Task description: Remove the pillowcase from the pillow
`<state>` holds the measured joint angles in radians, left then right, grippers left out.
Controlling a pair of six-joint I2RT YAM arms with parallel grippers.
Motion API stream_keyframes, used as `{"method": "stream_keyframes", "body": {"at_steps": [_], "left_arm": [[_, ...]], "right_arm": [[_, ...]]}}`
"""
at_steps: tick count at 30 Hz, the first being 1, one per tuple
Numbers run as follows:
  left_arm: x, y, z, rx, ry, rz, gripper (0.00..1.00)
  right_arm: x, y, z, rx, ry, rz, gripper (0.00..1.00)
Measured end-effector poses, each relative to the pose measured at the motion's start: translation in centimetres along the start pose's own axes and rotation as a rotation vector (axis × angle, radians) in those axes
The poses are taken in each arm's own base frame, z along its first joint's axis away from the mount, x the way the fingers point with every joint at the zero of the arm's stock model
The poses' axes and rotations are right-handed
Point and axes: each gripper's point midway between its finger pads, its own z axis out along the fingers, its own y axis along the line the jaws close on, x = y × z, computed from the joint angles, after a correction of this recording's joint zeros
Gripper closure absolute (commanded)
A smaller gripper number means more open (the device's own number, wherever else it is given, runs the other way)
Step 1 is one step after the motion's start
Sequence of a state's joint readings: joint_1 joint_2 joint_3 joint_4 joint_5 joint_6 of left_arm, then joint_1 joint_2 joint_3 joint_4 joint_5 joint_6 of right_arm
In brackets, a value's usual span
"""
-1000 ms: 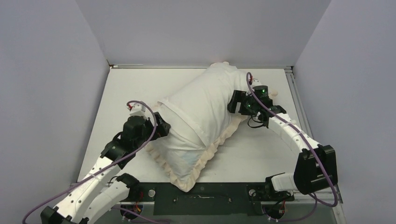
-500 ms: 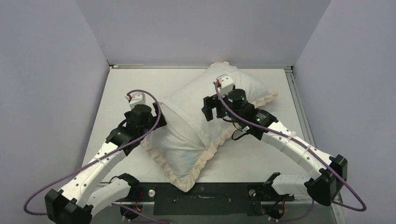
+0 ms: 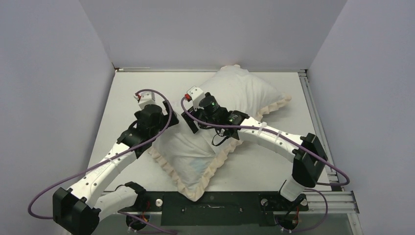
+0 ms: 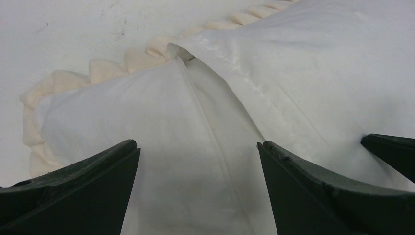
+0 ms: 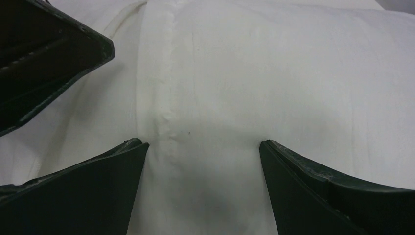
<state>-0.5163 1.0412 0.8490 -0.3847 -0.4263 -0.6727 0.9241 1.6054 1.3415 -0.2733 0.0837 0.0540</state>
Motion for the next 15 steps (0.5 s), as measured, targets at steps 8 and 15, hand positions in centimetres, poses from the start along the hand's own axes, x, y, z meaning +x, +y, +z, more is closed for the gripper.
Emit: {"method": "stream_keyframes", "body": {"at_steps": [8, 15], "left_arm": [[1.0, -0.3, 0.4, 0.029, 0.013, -0.025, 0.03], [5.1, 2.6, 1.3, -0.043, 0.078, -0.029, 0.11]], "right_arm": [[2.1, -0.6, 1.4, 0.061, 0.032, -0.01, 0.1], [4.3, -2.0, 1.6, 0.174, 0.059, 0.034, 0.1]]}}
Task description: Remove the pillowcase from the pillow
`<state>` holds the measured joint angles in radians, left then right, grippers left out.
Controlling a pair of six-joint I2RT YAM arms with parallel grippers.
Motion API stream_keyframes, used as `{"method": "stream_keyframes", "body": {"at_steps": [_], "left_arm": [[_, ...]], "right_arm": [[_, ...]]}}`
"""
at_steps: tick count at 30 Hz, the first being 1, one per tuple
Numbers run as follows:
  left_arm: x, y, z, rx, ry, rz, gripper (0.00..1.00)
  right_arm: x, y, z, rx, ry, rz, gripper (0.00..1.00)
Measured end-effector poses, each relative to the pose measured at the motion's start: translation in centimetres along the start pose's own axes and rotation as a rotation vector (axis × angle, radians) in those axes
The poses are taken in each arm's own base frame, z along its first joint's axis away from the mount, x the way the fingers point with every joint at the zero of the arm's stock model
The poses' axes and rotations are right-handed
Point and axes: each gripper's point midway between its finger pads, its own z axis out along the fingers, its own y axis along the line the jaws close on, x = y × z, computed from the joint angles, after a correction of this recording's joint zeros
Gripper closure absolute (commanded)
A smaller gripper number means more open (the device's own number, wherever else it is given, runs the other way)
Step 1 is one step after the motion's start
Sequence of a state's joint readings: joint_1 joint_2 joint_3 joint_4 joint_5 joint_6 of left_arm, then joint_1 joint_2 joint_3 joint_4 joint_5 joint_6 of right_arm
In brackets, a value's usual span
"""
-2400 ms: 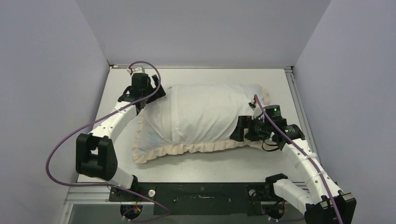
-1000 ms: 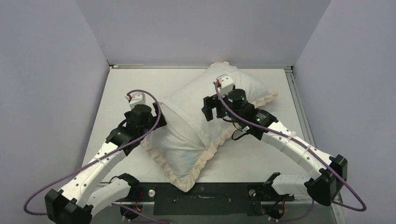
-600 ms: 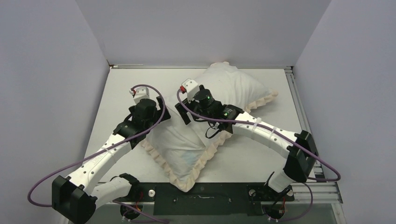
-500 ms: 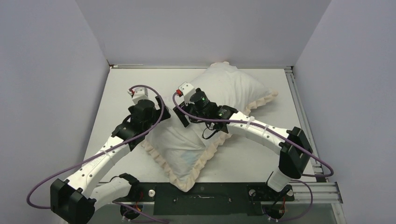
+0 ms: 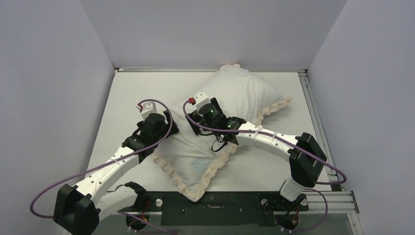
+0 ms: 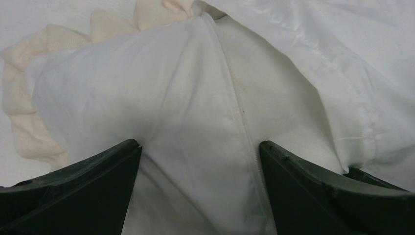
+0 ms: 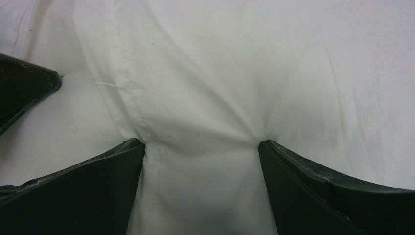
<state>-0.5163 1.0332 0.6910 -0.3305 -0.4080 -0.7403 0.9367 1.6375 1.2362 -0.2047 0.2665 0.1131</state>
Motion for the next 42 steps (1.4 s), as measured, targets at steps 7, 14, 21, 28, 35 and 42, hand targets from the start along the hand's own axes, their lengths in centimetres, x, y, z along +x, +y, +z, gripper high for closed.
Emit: {"method": "stream_keyframes", "body": {"at_steps": [7, 14, 21, 28, 35, 42], "left_arm": [[0.1, 2.7, -1.9, -0.034, -0.074, -0.091, 0.23], [2.9, 5.8, -1.8, -0.092, -0.053, -0.171, 0.37], [4.7, 6.8, -0.4, -0.059, -0.016, -0.286, 0.61], [5.5, 3.9, 0.6, 0.135, 0.001, -0.312, 0.69], [6.3, -0.6, 0.9, 0.319, 0.021, -0.279, 0.69], [6.7, -4.0, 0.1, 0.453, 0.035, -0.26, 0.69]], "right_arm": [[1.1, -2.3, 0.0, 0.072, 0.001, 0.116, 0.1], [2.7, -7.7, -0.4, 0.173, 0.016, 0.26, 0.1], [3.0, -7.9, -1.2, 0.158, 0.007, 0.285, 0.1], [1.9, -7.3, -4.5, 0.084, -0.013, 0.231, 0.1], [-3.1, -1.4, -9.5, -0.087, -0.079, 0.073, 0.1], [-7.1, 3.4, -11.7, -0.199, -0.142, -0.03, 0.1]]}}
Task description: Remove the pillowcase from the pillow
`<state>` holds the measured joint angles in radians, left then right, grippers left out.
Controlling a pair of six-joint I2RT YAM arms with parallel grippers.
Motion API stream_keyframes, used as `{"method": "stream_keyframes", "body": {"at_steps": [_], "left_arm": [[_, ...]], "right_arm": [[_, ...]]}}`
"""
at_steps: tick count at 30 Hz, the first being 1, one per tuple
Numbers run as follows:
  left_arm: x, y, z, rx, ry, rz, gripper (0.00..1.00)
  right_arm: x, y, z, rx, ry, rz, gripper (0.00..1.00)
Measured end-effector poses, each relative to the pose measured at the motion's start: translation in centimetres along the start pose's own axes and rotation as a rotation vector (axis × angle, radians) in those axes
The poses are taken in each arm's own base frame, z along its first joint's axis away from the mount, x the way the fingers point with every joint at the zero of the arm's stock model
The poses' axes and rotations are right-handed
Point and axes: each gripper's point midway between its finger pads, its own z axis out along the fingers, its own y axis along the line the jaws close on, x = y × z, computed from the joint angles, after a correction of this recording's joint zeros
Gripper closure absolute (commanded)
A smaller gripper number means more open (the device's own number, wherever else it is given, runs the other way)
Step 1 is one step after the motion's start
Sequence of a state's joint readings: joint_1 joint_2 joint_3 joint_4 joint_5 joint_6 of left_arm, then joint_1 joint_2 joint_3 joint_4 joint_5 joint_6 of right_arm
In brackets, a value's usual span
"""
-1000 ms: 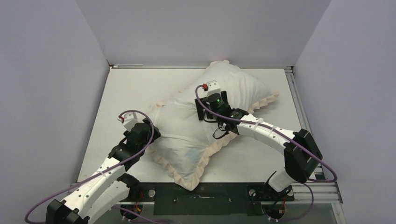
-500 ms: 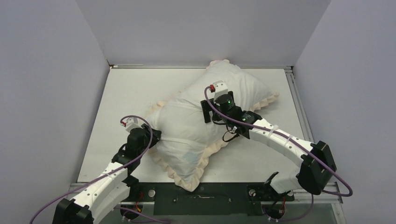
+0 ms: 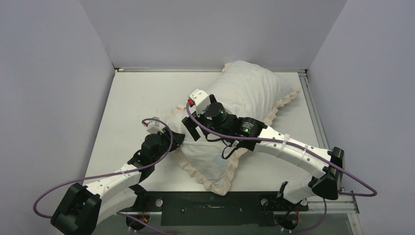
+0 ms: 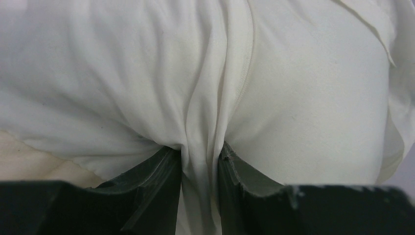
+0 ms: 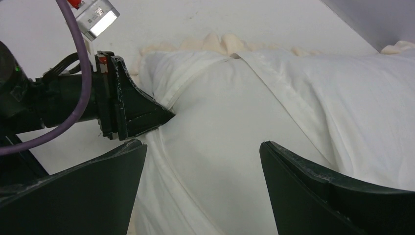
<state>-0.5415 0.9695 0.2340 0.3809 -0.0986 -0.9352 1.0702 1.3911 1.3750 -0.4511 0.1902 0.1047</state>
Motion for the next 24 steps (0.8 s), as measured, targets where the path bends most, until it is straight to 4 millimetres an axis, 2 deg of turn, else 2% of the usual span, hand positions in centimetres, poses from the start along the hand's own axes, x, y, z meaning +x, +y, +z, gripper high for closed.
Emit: {"method": "stream_keyframes", "body": {"at_steps": [3, 9, 10, 11, 12, 15, 18, 19, 24], "left_arm": [[0.1, -0.7, 0.1, 0.027, -0.001, 0.003, 0.7], [0.5, -1.1, 0.0, 0.057, -0.003, 0.005, 0.71], [0.5, -1.1, -0.1, 0.058, -0.004, 0.005, 0.71], [0.6, -1.0, -0.1, 0.057, -0.005, 0.006, 0.71], [0.6, -0.9, -0.1, 0.055, -0.005, 0.006, 0.71], [0.7, -0.7, -0.1, 0.049, -0.008, 0.007, 0.71], [0.5, -0.8, -0.1, 0.05, -0.015, 0.008, 0.71], [0.4, -0.9, -0.2, 0.053, -0.019, 0.009, 0.71], [0.0, -1.1, -0.9, 0.052, -0.037, 0.018, 0.71]], "right_arm": [[1.4, 0.4, 2.2, 0.014, 0.056, -0.041, 0.1], [8.3, 0.5, 7.4, 0.053, 0.262, -0.131, 0.1], [9.3, 0.3, 8.1, 0.06, 0.293, -0.143, 0.09], [10.3, 0.1, 8.7, 0.069, 0.321, -0.153, 0.01], [10.8, 0.0, 9.0, 0.075, 0.333, -0.158, 0.13], [11.5, -0.5, 9.7, 0.091, 0.348, -0.164, 0.56], [11.6, -1.4, 9.9, 0.129, 0.35, -0.148, 0.9], [11.7, -1.7, 10.1, 0.145, 0.345, -0.128, 0.94], [11.9, -2.5, 10.3, 0.178, 0.315, -0.071, 0.95]]}}
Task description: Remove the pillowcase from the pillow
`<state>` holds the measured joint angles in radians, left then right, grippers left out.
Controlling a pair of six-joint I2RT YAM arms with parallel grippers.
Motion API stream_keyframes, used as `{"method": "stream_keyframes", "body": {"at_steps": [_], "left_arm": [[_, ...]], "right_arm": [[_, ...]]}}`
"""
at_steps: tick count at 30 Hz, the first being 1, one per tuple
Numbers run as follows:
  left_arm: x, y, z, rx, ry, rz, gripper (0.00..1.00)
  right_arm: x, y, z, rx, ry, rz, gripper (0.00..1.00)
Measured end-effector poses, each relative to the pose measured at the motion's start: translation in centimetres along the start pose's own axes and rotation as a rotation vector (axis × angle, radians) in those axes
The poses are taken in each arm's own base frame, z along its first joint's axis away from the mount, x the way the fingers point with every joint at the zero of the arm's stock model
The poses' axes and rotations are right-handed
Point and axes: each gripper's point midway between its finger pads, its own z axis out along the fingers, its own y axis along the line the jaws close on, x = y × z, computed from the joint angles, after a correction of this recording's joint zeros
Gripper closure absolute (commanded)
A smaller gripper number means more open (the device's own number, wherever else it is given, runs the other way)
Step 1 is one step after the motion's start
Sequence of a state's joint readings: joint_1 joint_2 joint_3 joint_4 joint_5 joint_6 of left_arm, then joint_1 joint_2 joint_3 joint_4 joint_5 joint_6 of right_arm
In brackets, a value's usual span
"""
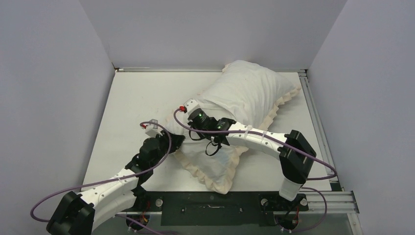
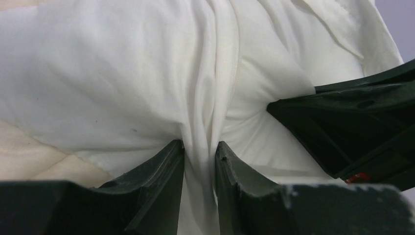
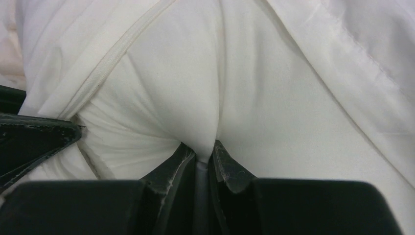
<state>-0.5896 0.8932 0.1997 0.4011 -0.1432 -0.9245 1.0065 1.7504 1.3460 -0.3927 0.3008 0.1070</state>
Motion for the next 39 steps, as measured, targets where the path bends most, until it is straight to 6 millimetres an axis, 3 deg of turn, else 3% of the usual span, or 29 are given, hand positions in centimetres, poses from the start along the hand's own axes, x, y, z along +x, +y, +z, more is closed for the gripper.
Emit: {"method": "stream_keyframes", "body": {"at_steps": [14, 19, 24, 27, 33, 36, 39], "left_arm": [[-2.0, 1.6, -1.4, -0.155, -0.058, 0.007, 0.79], [-1.7, 5.7, -2.2, -0.322, -0.057, 0.015, 0.79], [-1.6, 8.1, -2.9, -0.394, -0.061, -0.013, 0.8], [-1.5, 9.2, -3.1, -0.419, -0.058, -0.035, 0.81], [0.1, 9.4, -2.4, -0.399, 0.02, -0.043, 0.83], [1.0, 9.0, -1.8, -0.372, 0.066, -0.034, 0.85], [1.8, 8.7, -1.3, -0.346, 0.108, -0.024, 0.84]], "right_arm": [[1.6, -5.5, -3.3, 0.048, -0.107, 0.313, 0.95], [2.8, -10.4, -6.0, 0.145, -0.146, 0.419, 0.95], [4.8, -14.7, -8.0, 0.219, -0.172, 0.544, 0.95], [5.5, -16.1, -9.1, 0.207, -0.195, 0.6, 0.95], [4.6, -15.2, -9.7, 0.087, -0.222, 0.596, 0.92], [4.3, -13.9, -9.7, 0.006, -0.197, 0.555, 0.7], [2.9, -12.8, -10.3, -0.072, -0.186, 0.514, 0.55]]}}
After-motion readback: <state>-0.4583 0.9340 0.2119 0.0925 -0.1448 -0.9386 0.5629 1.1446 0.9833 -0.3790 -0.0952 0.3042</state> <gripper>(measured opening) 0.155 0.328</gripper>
